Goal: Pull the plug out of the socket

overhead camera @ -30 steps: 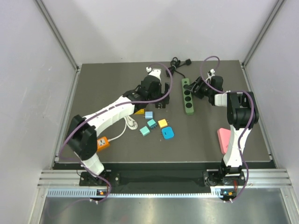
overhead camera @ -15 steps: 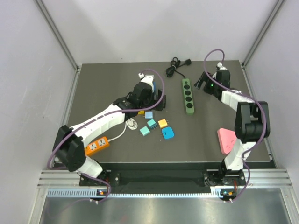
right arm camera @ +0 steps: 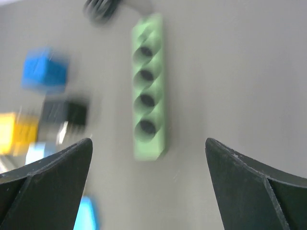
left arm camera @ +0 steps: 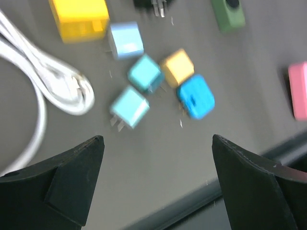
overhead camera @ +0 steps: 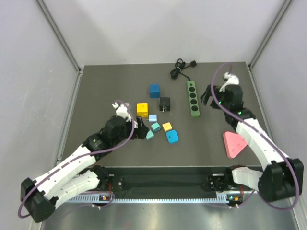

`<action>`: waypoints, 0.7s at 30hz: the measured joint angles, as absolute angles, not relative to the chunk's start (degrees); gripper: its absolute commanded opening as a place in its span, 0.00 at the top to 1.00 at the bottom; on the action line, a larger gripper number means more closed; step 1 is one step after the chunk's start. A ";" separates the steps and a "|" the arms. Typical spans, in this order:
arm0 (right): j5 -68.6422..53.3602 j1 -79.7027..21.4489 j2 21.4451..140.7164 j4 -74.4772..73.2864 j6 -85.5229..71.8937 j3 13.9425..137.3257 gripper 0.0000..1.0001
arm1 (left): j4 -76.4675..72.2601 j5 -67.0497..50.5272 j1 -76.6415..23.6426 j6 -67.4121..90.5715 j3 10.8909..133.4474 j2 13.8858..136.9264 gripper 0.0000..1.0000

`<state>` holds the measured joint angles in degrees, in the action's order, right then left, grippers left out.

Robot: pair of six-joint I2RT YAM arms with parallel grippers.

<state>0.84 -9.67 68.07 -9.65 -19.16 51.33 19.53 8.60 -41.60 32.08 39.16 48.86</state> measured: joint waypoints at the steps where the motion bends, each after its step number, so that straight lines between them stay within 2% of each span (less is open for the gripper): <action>1: 1.89 -12.91 65.45 -9.87 -19.53 48.62 0.00 | 18.85 7.38 -41.60 33.47 35.81 46.02 0.02; 6: 5.48 -29.04 56.69 -10.87 -24.08 36.32 0.00 | 14.52 1.10 -41.60 40.21 21.10 33.47 0.02; 9: 7.11 -34.79 50.78 -10.26 -28.73 27.75 0.00 | 11.27 -1.85 -41.60 44.38 14.20 26.68 0.02; 14: 7.57 -36.49 38.70 -7.25 -37.43 14.72 0.00 | 5.61 -5.65 -41.60 50.04 6.46 17.80 0.02; 21: 6.81 -36.60 21.06 -0.51 -47.20 2.13 0.00 | -1.23 -10.35 -41.60 55.70 2.52 13.23 0.02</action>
